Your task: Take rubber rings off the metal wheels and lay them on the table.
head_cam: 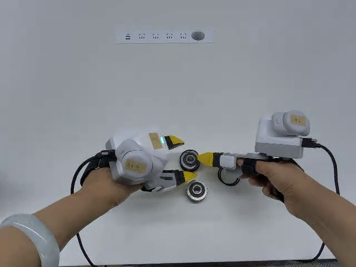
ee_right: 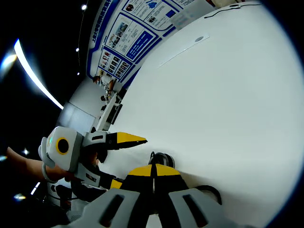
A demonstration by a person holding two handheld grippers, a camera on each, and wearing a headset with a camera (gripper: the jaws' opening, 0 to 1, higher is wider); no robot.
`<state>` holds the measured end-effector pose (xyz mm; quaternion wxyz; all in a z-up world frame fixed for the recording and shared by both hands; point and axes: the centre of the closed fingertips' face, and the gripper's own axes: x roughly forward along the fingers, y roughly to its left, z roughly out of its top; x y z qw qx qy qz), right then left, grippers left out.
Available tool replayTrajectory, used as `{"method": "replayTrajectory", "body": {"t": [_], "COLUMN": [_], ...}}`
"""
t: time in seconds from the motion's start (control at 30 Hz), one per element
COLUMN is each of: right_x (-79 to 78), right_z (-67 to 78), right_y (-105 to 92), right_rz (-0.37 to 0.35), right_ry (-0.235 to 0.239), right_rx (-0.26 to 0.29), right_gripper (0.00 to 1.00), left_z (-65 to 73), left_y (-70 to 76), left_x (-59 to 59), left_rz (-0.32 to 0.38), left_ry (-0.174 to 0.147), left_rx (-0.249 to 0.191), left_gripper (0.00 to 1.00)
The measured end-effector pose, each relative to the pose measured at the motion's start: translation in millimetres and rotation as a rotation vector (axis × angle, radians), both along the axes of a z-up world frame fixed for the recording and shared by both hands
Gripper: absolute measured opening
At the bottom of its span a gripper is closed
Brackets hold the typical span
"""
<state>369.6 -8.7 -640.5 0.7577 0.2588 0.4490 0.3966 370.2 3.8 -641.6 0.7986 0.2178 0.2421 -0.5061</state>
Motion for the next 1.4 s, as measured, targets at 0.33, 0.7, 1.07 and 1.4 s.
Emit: {"method": "replayTrajectory", "body": {"t": [0.33, 0.7, 1.07, 1.4], "right_x": [0.9, -3.4, -6.0, -15.8], "right_z": [8.8, 19.3, 29.1, 30.1], "right_y": [4.6, 5.6, 0.7, -12.9], "right_rz": [0.006, -0.001, -0.019, -0.051], "right_ry": [-0.011, -0.020, -0.032, -0.023], "right_rx": [0.028, 0.053, 0.071, 0.078], "right_gripper": [0.01, 0.01, 0.02, 0.02], "left_z": [-3.7, -7.7, -7.5, -8.4], "left_y": [8.6, 13.5, 20.3, 26.6], "left_x": [1.4, -1.1, -3.0, -6.4], "left_rz": [0.027, 0.043, 0.058, 0.067], "left_ry": [0.008, 0.024, 0.031, 0.035], "left_rx": [0.011, 0.016, 0.019, 0.022], "left_gripper": [0.54, 0.59, 0.60, 0.59]}}
